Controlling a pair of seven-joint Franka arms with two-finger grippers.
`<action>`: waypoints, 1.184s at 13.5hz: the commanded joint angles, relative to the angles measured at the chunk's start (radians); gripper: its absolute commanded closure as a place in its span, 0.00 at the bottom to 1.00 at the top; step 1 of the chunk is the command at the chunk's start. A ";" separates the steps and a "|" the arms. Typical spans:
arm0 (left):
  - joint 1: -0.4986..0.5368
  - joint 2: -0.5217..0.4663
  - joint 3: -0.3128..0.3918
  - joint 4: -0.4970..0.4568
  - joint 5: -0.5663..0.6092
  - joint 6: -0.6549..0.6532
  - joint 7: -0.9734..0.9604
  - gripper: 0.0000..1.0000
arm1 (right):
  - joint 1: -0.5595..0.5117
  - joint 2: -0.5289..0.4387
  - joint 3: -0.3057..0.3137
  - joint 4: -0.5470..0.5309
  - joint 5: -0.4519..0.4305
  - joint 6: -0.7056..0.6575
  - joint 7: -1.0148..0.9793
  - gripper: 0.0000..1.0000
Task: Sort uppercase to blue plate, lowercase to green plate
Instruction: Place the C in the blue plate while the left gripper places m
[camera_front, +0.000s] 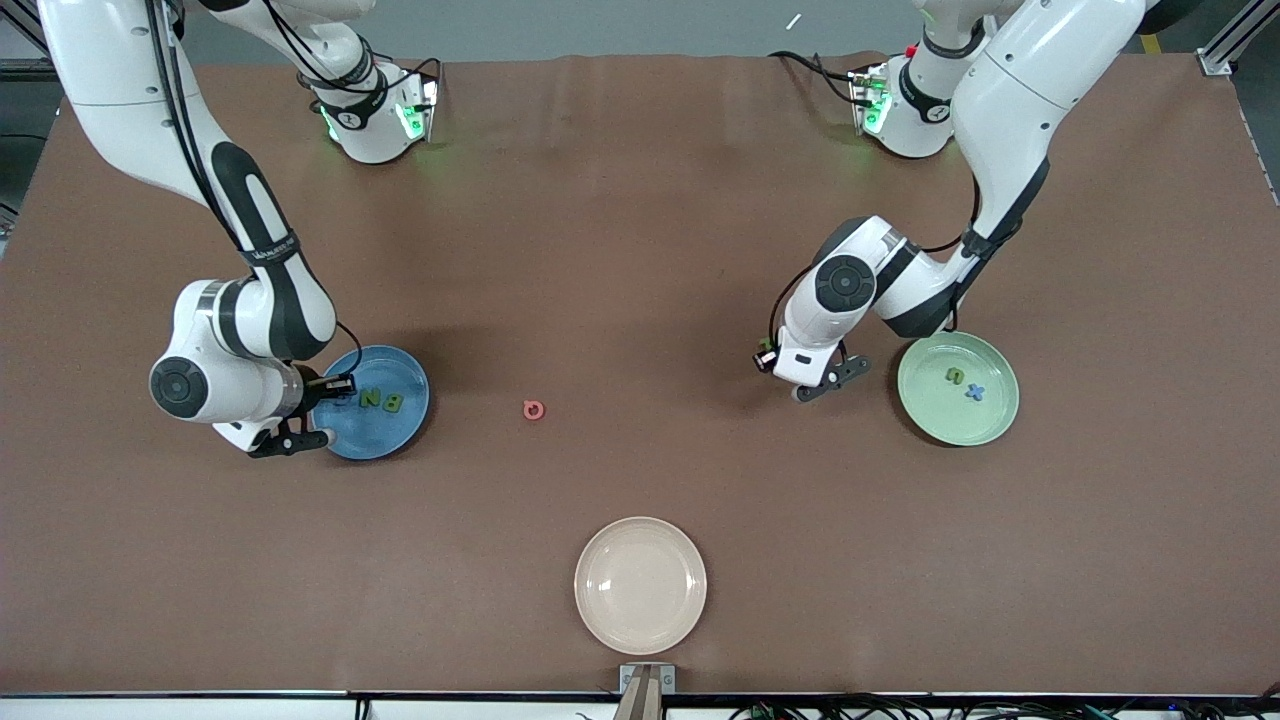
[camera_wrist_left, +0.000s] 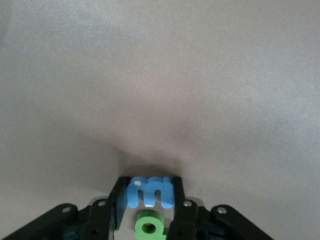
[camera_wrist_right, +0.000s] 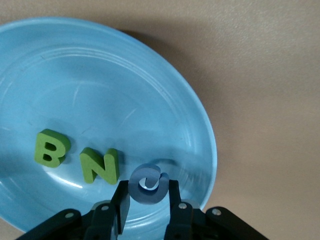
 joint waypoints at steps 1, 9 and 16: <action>0.014 -0.040 0.001 -0.010 0.012 -0.014 -0.009 0.85 | -0.015 -0.024 0.014 -0.027 0.011 0.002 -0.014 0.71; 0.166 -0.160 -0.010 -0.018 0.012 -0.149 0.274 0.87 | 0.055 -0.056 0.021 0.207 0.020 -0.349 0.191 0.00; 0.394 -0.191 -0.050 -0.102 0.012 -0.146 0.391 0.87 | 0.302 -0.018 0.018 0.255 0.143 -0.192 0.624 0.00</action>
